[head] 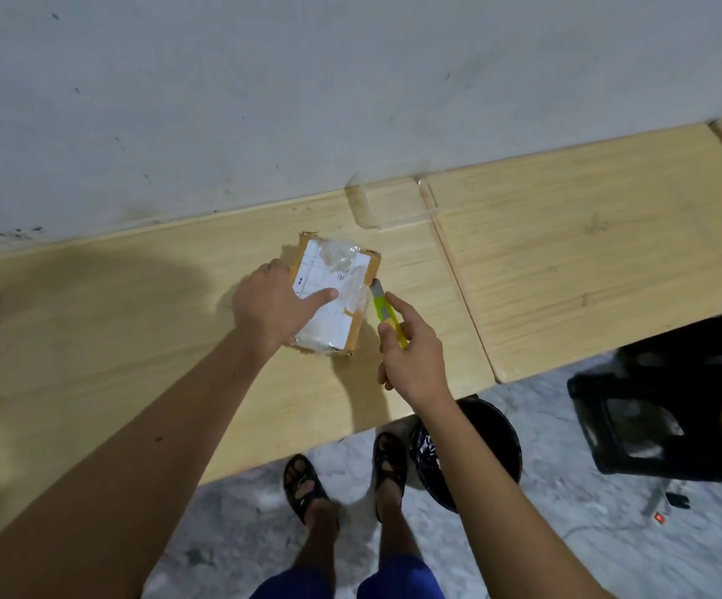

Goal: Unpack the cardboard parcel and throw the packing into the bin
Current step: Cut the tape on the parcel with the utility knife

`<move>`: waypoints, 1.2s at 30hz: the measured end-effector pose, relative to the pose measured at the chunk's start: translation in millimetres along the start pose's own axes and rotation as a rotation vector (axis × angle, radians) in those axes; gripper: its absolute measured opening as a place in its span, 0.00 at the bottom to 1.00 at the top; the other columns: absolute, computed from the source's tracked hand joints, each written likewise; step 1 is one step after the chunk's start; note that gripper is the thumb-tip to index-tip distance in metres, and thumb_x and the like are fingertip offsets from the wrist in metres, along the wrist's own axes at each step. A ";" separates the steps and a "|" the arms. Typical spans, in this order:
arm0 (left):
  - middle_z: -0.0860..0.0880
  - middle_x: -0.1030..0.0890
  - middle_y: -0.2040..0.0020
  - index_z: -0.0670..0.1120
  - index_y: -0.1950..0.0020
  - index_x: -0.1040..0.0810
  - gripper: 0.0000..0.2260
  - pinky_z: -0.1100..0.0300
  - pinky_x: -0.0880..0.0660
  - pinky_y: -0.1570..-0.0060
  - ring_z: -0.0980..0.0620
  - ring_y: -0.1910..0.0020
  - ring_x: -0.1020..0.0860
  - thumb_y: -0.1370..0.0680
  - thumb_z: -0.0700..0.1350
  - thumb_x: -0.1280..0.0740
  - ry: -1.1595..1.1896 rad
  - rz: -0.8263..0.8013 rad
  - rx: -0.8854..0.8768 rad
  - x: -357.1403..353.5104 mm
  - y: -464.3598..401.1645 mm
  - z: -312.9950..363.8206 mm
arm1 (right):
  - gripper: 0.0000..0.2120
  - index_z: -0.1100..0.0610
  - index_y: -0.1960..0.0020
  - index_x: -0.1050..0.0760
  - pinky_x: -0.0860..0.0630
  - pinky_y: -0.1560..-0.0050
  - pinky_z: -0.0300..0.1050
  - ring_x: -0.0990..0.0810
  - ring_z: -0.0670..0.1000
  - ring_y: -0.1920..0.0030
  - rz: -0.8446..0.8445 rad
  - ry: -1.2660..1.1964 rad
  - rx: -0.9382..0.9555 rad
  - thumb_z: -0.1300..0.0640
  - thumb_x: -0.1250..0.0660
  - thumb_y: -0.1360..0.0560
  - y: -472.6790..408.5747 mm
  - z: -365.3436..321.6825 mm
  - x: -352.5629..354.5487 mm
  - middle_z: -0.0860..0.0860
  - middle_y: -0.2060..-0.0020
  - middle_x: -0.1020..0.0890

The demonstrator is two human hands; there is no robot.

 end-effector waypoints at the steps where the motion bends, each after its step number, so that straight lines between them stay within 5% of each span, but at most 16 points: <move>1: 0.45 0.18 0.47 0.43 0.43 0.24 0.36 0.50 0.24 0.51 0.42 0.46 0.19 0.31 0.74 0.31 0.007 -0.019 -0.029 -2.9 1.0 4.1 | 0.20 0.45 0.26 0.29 0.24 0.77 0.45 0.23 0.53 0.79 0.014 -0.001 -0.006 0.58 0.40 0.16 0.3 1.5 0.8 0.51 0.63 0.19; 5: 0.45 0.24 0.34 0.44 0.28 0.31 0.42 0.46 0.23 0.41 0.42 0.36 0.23 0.31 0.70 0.27 0.124 -0.079 -0.125 -12.5 1.6 11.9 | 0.20 0.44 0.26 0.30 0.22 0.76 0.48 0.23 0.53 0.78 0.032 -0.006 -0.017 0.57 0.40 0.16 1.5 5.8 6.1 0.52 0.61 0.17; 8: 0.47 0.45 0.16 0.45 0.16 0.51 0.52 0.49 0.36 0.26 0.47 0.19 0.42 0.28 0.62 0.24 0.266 -0.167 -0.285 -14.1 3.4 30.6 | 0.20 0.43 0.26 0.30 0.20 0.75 0.50 0.23 0.53 0.78 0.031 -0.003 -0.018 0.57 0.40 0.16 1.8 7.2 8.0 0.54 0.62 0.17; 12: 0.51 0.62 0.16 0.45 0.16 0.58 0.48 0.52 0.48 0.19 0.55 0.17 0.62 0.23 0.62 0.31 0.069 -0.196 -0.552 -16.6 4.9 55.3 | 0.20 0.43 0.26 0.30 0.19 0.74 0.52 0.22 0.53 0.78 0.033 -0.006 -0.022 0.57 0.40 0.15 3.2 10.9 8.0 0.51 0.60 0.17; 25: 0.54 0.60 0.16 0.47 0.16 0.58 0.46 0.54 0.50 0.19 0.59 0.18 0.63 0.21 0.62 0.33 0.066 -0.290 -0.497 -24.1 0.5 54.0 | 0.20 0.42 0.26 0.30 0.20 0.74 0.51 0.23 0.57 0.78 0.055 0.009 0.032 0.57 0.41 0.15 4.2 15.0 2.0 0.55 0.60 0.16; 31: 0.55 0.59 0.16 0.48 0.15 0.57 0.45 0.54 0.48 0.19 0.60 0.19 0.63 0.21 0.60 0.32 0.103 -0.273 -0.463 -23.4 1.4 51.8 | 0.20 0.45 0.26 0.29 0.18 0.65 0.56 0.22 0.51 0.73 0.094 0.154 0.086 0.57 0.40 0.17 7.1 12.6 4.0 0.45 0.62 0.17; 36: 0.55 0.58 0.16 0.48 0.15 0.56 0.45 0.52 0.47 0.19 0.60 0.18 0.62 0.21 0.59 0.31 0.131 -0.273 -0.453 -25.2 1.3 51.3 | 0.22 0.48 0.25 0.30 0.24 0.60 0.38 0.23 0.40 0.70 0.035 0.258 0.118 0.60 0.39 0.17 21.2 6.7 7.8 0.44 0.53 0.19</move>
Point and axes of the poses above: each hand's wrist, its own y-axis away from the middle knuckle, its own x-axis out of the back of the hand, z = x × y, the point moved 10 cm from there along -y, towards the middle knuckle
